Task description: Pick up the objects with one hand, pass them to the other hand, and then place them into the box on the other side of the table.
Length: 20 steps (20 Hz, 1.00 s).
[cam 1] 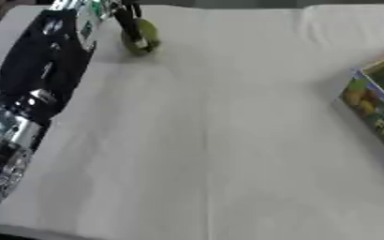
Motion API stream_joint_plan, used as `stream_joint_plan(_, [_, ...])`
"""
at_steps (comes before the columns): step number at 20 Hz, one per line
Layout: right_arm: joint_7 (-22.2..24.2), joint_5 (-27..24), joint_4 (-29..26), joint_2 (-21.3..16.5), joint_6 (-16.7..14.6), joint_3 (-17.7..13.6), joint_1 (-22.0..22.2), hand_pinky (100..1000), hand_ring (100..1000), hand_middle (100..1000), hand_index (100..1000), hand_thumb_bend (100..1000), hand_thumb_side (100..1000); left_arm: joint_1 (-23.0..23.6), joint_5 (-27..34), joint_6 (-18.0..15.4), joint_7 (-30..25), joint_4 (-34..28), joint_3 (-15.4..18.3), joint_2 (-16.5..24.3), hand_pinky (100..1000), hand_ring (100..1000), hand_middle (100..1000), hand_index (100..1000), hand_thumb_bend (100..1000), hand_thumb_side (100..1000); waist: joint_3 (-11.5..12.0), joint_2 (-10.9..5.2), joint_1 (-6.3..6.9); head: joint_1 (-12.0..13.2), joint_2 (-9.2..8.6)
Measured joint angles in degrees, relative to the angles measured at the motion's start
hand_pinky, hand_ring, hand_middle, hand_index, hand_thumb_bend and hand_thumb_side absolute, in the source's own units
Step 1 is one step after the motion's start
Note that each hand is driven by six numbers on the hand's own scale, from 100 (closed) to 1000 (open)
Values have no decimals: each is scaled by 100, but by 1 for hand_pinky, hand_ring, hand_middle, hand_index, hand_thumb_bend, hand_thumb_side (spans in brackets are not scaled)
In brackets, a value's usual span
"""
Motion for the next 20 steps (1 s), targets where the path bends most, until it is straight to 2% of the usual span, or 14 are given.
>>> stream_joint_plan(5, [18, 60, 29, 71, 27, 0, 0, 781, 582, 720, 745, 100, 651, 1, -47, 51, 198, 86, 88, 23, 842, 821, 750, 802, 591, 170, -26, 54, 0, 44, -87])
stream_joint_plan(9, [12, 75, 31, 74, 35, 2, -2, 780, 579, 716, 742, 100, 659, 1, -78, 106, 223, 153, 97, 23, 831, 811, 742, 781, 482, 114, -26, 64, 0, 78, -90])
stream_joint_plan(13, [34, 96, 36, 84, 60, 3, -2, 781, 578, 715, 746, 100, 663, 1, -111, 168, 300, 153, 121, 23, 823, 805, 741, 790, 460, 100, -29, 89, 0, 107, -90])
stream_joint_plan(16, [42, 101, 46, 128, 68, 3, -1, 780, 576, 714, 746, 100, 668, 1, -187, 200, 405, 157, 122, 23, 825, 807, 746, 823, 494, 100, -64, 111, 0, 112, -90])
stream_joint_plan(18, [49, 122, 68, 138, 75, 3, 2, 780, 576, 713, 746, 100, 674, 1, -238, 223, 457, 190, 125, 23, 827, 808, 743, 802, 486, 100, -87, 156, 0, 124, -92])
stream_joint_plan(20, [60, 148, 74, 178, 86, 3, 6, 784, 578, 716, 749, 100, 676, 1, -279, 240, 476, 227, 133, 22, 822, 803, 730, 751, 417, 100, -93, 174, 0, 131, -94])
